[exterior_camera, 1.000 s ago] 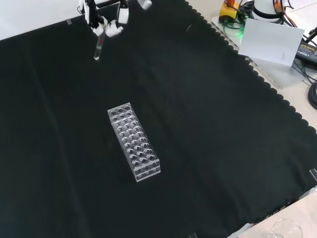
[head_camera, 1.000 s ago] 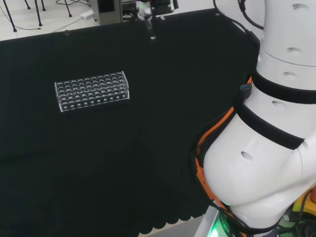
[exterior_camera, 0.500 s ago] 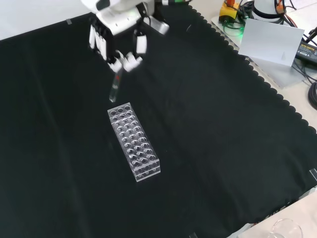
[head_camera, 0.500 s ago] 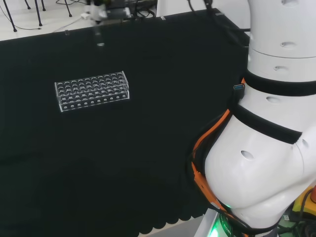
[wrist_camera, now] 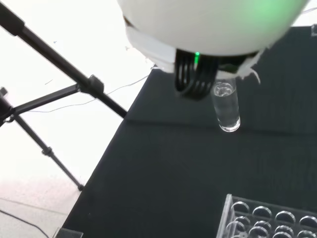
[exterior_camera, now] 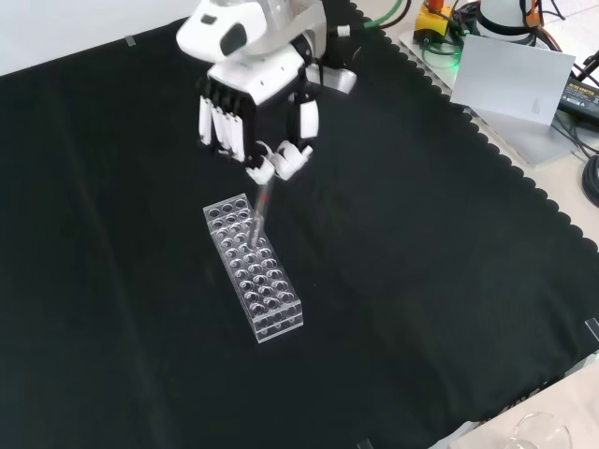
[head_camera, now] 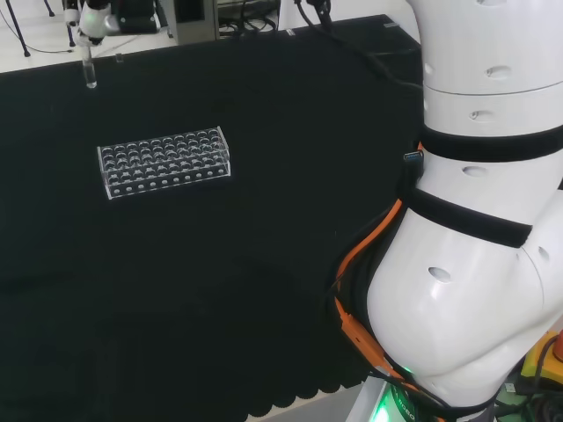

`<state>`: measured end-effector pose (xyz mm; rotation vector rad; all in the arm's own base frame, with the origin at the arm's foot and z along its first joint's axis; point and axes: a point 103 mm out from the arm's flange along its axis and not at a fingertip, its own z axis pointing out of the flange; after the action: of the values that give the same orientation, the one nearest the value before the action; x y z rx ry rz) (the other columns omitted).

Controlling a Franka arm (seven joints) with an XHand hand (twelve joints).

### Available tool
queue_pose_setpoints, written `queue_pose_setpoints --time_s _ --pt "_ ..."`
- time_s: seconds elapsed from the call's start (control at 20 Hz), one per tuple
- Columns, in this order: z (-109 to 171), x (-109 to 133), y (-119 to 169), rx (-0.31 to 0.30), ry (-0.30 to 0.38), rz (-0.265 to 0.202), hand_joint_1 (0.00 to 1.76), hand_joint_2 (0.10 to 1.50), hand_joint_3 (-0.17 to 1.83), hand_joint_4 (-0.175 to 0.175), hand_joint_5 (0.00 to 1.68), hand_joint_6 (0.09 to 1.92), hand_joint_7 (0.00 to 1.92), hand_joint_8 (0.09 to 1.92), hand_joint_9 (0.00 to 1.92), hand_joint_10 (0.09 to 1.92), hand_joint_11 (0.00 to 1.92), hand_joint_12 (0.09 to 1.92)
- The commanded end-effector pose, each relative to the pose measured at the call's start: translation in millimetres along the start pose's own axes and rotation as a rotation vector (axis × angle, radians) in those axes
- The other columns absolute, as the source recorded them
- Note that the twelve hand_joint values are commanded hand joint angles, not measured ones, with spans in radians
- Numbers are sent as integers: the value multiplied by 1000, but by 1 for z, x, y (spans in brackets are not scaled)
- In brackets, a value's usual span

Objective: Shake the test tube.

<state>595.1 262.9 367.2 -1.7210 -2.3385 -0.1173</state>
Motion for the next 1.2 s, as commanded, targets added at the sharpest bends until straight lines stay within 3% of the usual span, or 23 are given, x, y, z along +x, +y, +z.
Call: queue_pose_setpoints --time_s 0.05,0.4,0.6,0.75,1.2 --pt "16 -45 -18 49 -51 70 1450 432 945 -175 1366 598 1484 618 1360 563 1038 1240" --pt "15 -121 -41 63 -123 197 1450 431 946 -175 1366 598 1484 618 1359 563 1038 1241" --pt "11 -145 -49 60 -137 238 1450 431 946 -175 1366 598 1484 618 1359 563 1037 1241" --pt "12 -146 -48 62 -128 241 1450 431 946 -175 1366 598 1484 619 1359 563 1037 1241" --pt "24 -98 -35 70 -57 160 1450 431 947 -175 1366 599 1484 620 1359 563 1036 1241"
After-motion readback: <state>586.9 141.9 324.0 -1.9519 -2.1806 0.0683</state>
